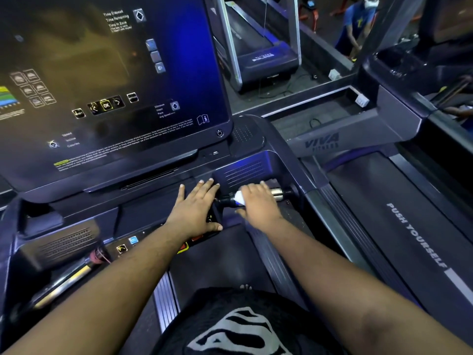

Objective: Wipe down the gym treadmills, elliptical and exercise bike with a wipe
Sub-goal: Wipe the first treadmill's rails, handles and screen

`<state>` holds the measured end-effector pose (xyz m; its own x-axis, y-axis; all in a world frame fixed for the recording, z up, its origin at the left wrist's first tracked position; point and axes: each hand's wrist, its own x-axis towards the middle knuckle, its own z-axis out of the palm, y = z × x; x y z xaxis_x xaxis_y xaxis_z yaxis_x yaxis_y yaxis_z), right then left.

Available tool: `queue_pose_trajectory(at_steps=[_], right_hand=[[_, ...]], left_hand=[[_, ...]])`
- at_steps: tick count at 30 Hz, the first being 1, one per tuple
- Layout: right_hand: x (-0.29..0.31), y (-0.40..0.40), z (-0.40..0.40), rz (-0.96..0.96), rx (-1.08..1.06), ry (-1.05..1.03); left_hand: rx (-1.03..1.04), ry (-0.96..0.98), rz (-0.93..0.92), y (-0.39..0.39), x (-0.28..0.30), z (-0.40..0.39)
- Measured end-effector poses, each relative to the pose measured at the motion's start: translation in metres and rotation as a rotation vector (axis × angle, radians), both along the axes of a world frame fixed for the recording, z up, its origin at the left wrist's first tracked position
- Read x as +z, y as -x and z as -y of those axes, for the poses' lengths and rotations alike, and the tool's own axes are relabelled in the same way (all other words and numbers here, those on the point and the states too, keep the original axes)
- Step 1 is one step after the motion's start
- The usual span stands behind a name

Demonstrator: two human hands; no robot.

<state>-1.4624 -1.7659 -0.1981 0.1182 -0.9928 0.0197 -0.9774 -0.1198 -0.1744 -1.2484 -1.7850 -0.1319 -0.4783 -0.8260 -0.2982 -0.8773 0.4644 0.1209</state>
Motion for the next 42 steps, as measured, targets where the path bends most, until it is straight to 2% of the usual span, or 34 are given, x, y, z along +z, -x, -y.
queue_pose_trajectory(at_steps=[4, 7, 12, 16, 20, 22, 24, 28, 30, 31, 34, 36, 39, 40, 42], right_hand=[[-0.004, -0.019, -0.015, 0.033, 0.093, 0.060], [-0.020, 0.007, -0.037, -0.002, 0.143, 0.157], [-0.009, 0.017, -0.026, -0.038, -0.090, 0.062], [0.018, -0.022, 0.002, -0.015, 0.060, -0.068], [0.033, -0.022, -0.011, 0.126, 0.221, -0.112], [0.044, -0.011, -0.020, 0.257, 0.282, -0.163], [0.058, -0.010, -0.020, 0.370, 0.217, -0.129], [0.088, -0.049, 0.002, 0.531, -0.056, 0.068], [0.094, -0.076, 0.015, 0.472, -0.102, 0.107], [0.091, -0.085, 0.018, 0.417, -0.097, 0.054], [0.079, -0.106, 0.010, 0.342, -0.014, -0.161], [0.076, -0.111, 0.000, 0.321, 0.043, -0.176], [0.082, -0.114, -0.010, 0.183, 0.175, -0.206], [0.088, -0.121, -0.010, 0.191, 0.176, -0.212], [0.103, -0.130, -0.004, 0.326, 0.058, -0.199]], left_hand=[[0.001, 0.006, 0.003, 0.000, 0.000, -0.001], [0.002, 0.016, -0.014, -0.001, -0.003, 0.000], [-0.011, 0.017, -0.029, -0.003, -0.006, 0.002], [-0.041, -0.010, -0.032, -0.006, -0.002, 0.002], [-0.057, -0.025, -0.047, -0.017, 0.004, -0.003], [-0.045, -0.012, -0.058, -0.030, 0.003, -0.011], [-0.035, 0.013, -0.049, -0.048, 0.001, -0.019], [-0.001, 0.025, -0.028, -0.077, -0.002, -0.029], [0.018, 0.013, -0.038, -0.089, 0.000, -0.033], [0.017, 0.004, -0.039, -0.093, 0.000, -0.035], [0.016, -0.024, -0.038, -0.111, 0.003, -0.043], [0.022, -0.025, -0.043, -0.126, 0.003, -0.047], [0.036, -0.033, -0.081, -0.143, 0.004, -0.049], [0.050, -0.044, -0.108, -0.149, 0.006, -0.047], [0.088, -0.067, -0.170, -0.159, 0.010, -0.042]])
